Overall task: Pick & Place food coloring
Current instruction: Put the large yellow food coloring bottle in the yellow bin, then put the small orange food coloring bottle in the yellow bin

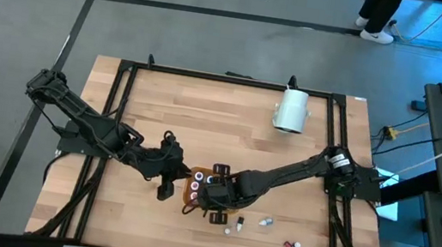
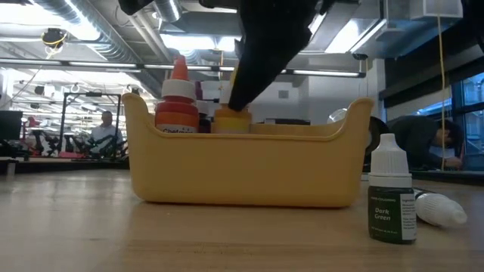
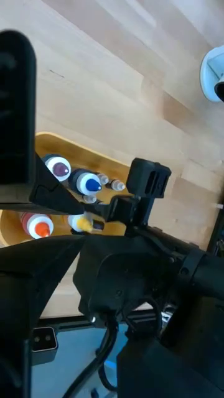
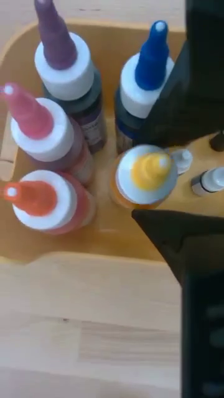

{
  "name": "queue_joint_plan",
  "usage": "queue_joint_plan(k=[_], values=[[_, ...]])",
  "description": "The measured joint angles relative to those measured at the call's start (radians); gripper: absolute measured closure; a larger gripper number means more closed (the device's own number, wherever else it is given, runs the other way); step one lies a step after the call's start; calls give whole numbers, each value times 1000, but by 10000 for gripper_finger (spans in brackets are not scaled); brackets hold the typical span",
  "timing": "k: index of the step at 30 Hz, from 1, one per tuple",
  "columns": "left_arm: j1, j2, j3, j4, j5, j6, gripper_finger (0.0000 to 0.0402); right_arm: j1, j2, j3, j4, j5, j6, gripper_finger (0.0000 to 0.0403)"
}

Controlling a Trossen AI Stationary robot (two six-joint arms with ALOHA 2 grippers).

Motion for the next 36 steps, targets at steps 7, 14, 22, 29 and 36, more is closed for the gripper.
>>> queue_joint_plan(k=[7, 14, 22, 29, 36], values=[[0, 0, 0, 0, 5, 0, 343, 0, 6, -4, -5, -7, -26, 176], [0, 0, 0, 0, 28, 0, 343, 3, -17, 70, -107, -22, -23, 168], [0, 0, 0, -8, 28, 19, 343, 70, -91, 190, -386, 30, 50, 167], [0, 0, 0, -16, 27, 34, 343, 196, -214, 142, -586, 34, 447, 167], [0, 0, 0, -14, 26, 34, 343, 396, -230, 97, -656, 24, 989, 167]])
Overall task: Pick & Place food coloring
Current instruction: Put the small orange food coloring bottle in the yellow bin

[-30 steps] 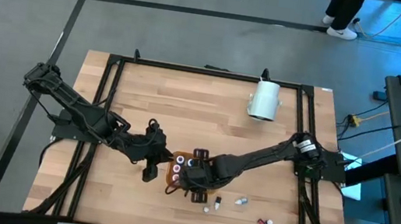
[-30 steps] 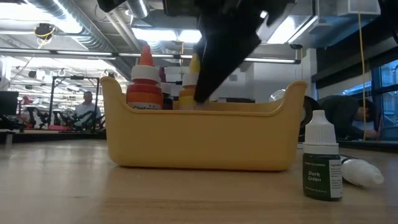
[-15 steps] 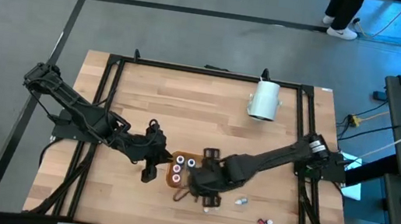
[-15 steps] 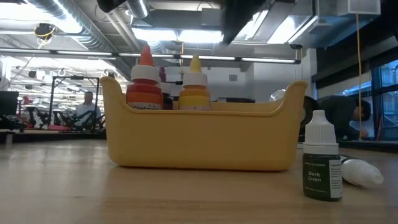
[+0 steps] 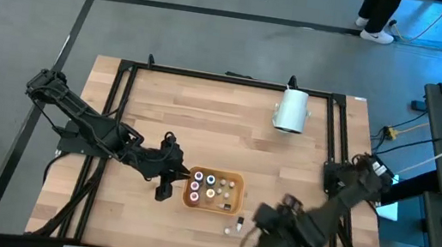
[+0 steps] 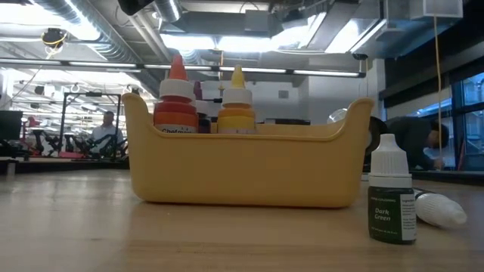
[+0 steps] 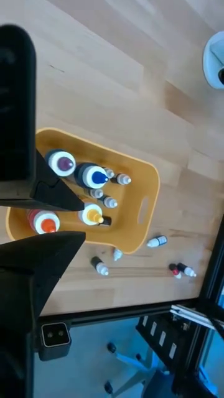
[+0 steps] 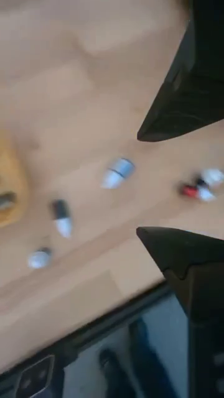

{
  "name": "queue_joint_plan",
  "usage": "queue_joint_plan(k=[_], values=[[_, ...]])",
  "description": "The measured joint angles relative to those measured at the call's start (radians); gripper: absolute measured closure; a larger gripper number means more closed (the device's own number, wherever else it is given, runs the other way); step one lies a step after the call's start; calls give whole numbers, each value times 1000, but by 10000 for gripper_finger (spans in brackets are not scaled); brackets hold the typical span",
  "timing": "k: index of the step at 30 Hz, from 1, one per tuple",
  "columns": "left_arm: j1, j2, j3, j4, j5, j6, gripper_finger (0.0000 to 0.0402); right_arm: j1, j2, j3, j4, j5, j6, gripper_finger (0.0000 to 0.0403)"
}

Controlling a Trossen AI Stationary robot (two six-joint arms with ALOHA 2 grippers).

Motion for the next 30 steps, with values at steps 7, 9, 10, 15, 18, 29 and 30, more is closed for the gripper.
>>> queue_joint_plan(k=[7, 9, 10, 15, 18, 29, 30], values=[[0, 0, 0, 0, -47, 0, 343, 179, 0, -88, -4, -60, 541, 172], [0, 0, 0, 0, -70, 0, 343, 207, 0, -121, -4, -103, 663, 180], [1, 0, 0, 0, -81, 1, 343, 217, 0, -138, 2, -130, 706, 184], [19, 0, 0, 1, -80, 0, 343, 247, 0, -229, 75, -169, 841, 205], [32, 0, 0, 0, -56, 0, 343, 254, 0, -284, 104, -171, 882, 215], [47, 0, 0, 9, -1, -8, 343, 226, -1, -239, -86, -202, 879, 228], [47, 0, 0, 12, -2, -8, 343, 221, -1, -225, -117, -202, 883, 228]])
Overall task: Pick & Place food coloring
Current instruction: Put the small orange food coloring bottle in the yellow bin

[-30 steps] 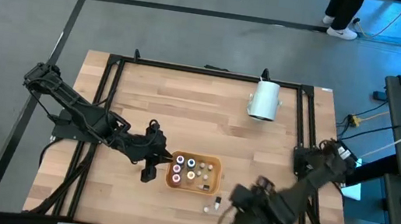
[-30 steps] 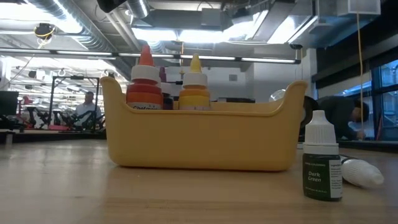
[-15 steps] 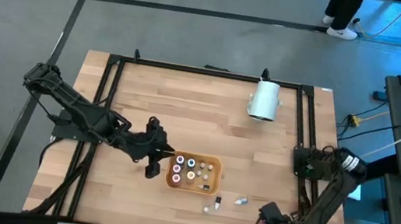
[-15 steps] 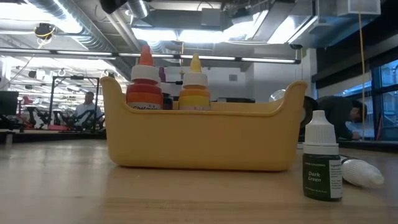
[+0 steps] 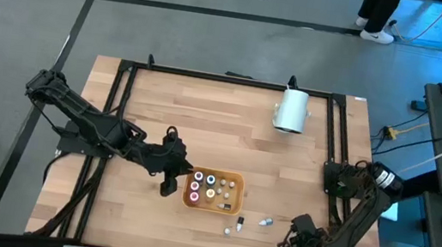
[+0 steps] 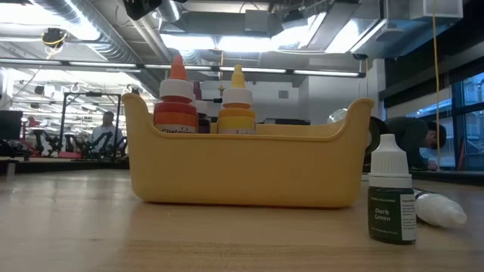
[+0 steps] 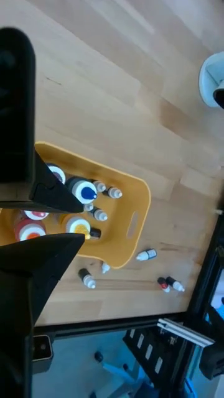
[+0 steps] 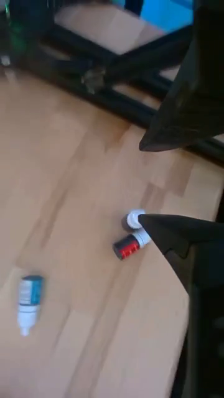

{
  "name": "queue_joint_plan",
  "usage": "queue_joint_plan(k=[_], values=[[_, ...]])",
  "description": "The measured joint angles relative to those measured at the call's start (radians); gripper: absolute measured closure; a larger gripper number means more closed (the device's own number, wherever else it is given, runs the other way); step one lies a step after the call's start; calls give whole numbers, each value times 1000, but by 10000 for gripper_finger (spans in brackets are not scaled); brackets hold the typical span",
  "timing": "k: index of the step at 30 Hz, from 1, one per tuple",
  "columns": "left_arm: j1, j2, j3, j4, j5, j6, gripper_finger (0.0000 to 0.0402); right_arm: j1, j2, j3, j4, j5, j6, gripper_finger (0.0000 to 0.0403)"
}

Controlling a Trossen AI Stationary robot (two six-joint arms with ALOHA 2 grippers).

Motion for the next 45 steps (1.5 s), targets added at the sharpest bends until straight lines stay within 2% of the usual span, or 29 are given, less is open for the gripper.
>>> queue_joint_plan(k=[3, 8, 12, 18, 22, 28, 33, 38, 41, 45], values=[[8, 0, 0, 10, -3, 0, 343, -11, -61, -2, 13, 19, -24, 228], [31, 0, 0, 11, -3, 0, 343, -2, -198, -91, 23, 126, 19, 228], [45, 0, 0, 11, 18, -9, 343, 5, -264, -185, 171, 127, 34, 228], [46, 0, 0, 11, 20, -2, 343, 11, -263, -297, 365, 124, 21, 228], [46, 0, 0, 11, 21, 0, 343, 19, -262, -337, 429, 113, 37, 228], [46, 0, 0, 11, 21, 0, 343, 23, -242, -370, 448, 72, 36, 228], [46, 0, 0, 11, 22, 0, 343, 32, -240, -403, 541, 66, -8, 228], [46, 0, 0, 11, 22, 0, 343, 32, -240, -405, 528, 66, -6, 227], [46, 0, 0, 11, 21, 1, 343, 32, -240, -405, 524, 66, -3, 214], [46, 0, 0, 11, 21, 0, 343, 33, -240, -405, 522, 66, 11, 178]])
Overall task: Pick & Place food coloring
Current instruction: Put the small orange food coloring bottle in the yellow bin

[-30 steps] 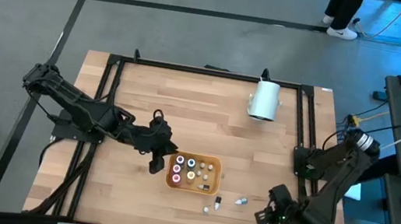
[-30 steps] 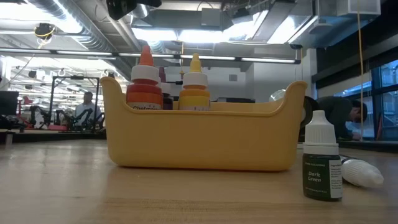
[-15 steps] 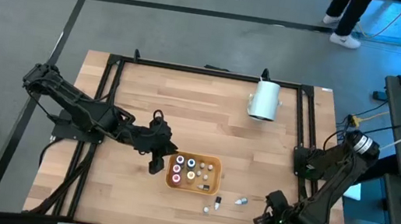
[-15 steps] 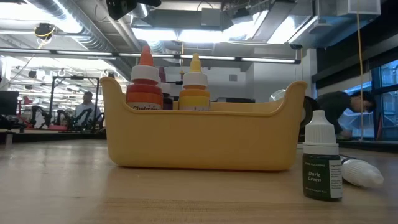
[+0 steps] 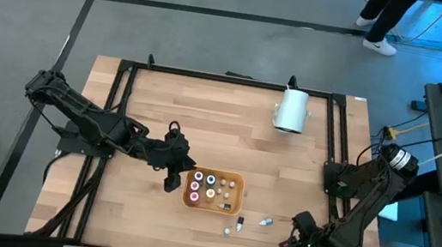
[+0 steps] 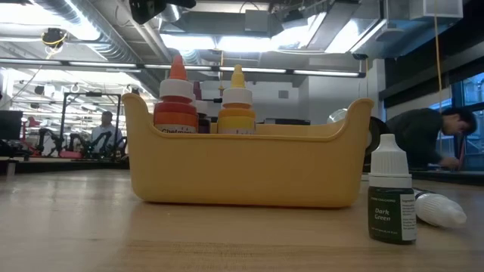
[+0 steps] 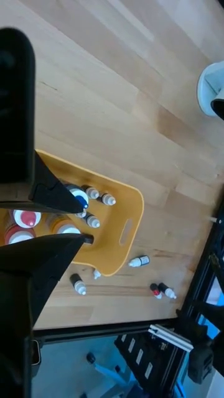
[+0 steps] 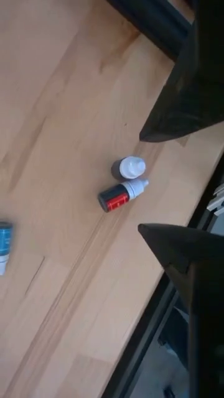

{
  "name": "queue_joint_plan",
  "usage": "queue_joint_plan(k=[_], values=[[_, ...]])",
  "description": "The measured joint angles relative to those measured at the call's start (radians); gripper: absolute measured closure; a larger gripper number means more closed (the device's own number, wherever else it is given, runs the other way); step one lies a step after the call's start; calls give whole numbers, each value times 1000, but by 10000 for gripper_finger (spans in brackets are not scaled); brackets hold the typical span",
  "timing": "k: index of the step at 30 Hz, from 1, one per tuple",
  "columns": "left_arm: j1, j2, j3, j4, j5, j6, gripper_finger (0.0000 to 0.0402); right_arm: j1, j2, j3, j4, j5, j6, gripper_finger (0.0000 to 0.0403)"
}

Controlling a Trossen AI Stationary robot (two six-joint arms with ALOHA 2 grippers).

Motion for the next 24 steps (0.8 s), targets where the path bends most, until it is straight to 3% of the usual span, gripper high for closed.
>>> queue_joint_plan(k=[8, 24], values=[[0, 0, 0, 0, 0, 0, 343, 2, 18, 0, 2, -16, 29, 144], [0, 0, 0, 0, 0, 0, 343, 2, 149, 0, 22, -87, 45, 203]])
